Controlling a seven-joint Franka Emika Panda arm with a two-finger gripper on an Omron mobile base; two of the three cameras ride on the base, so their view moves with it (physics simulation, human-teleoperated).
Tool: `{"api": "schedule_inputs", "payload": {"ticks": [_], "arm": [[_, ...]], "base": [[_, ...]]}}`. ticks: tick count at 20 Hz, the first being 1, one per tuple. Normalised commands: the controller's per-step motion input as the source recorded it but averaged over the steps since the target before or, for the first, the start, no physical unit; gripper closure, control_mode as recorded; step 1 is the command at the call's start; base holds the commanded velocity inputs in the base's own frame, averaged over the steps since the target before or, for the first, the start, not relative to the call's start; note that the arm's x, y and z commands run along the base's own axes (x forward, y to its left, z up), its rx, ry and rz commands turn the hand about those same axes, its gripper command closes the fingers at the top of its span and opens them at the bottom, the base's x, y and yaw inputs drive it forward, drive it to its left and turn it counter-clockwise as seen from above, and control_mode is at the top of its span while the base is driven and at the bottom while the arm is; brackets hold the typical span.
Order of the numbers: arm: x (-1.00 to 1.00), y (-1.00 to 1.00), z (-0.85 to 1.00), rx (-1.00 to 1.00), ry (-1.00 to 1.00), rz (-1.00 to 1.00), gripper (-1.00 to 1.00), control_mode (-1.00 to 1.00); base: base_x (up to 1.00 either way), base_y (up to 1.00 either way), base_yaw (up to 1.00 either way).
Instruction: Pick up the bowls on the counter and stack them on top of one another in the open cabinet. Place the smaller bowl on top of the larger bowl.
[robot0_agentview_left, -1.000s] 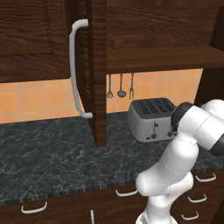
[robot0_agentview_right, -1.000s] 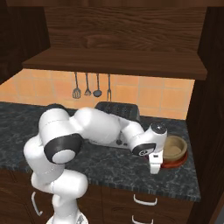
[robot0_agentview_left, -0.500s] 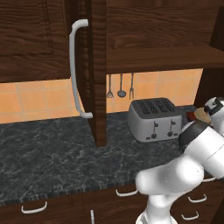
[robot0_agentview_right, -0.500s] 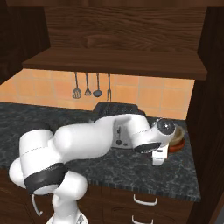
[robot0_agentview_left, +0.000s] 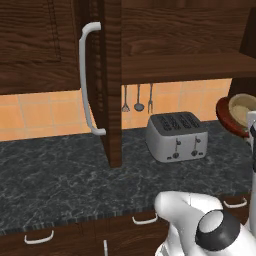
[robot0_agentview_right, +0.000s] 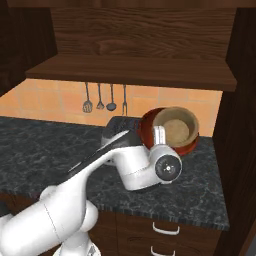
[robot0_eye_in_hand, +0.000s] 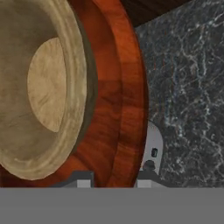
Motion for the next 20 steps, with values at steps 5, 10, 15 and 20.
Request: {"api": "schedule_inputs", "payload": {"ticks": [5,10,15,20], "arm": [[-0.63,0.96,1.0,-0.04,-0.29,0.11,1.0,-1.0],[-0.31,0.85,1.0,-0.07,-0.27,0.11,1.0,-1.0],[0.67,0.64,1.0,-0.07,0.04,0.01,1.0,-1.0],[0.99,0.37,1.0,-0.09,0.34,0.0,1.0,-1.0]], "base": [[0.0,0.0,0.0],[0.0,0.0,0.0],[0.0,0.0,0.0],[0.0,0.0,0.0]]}}
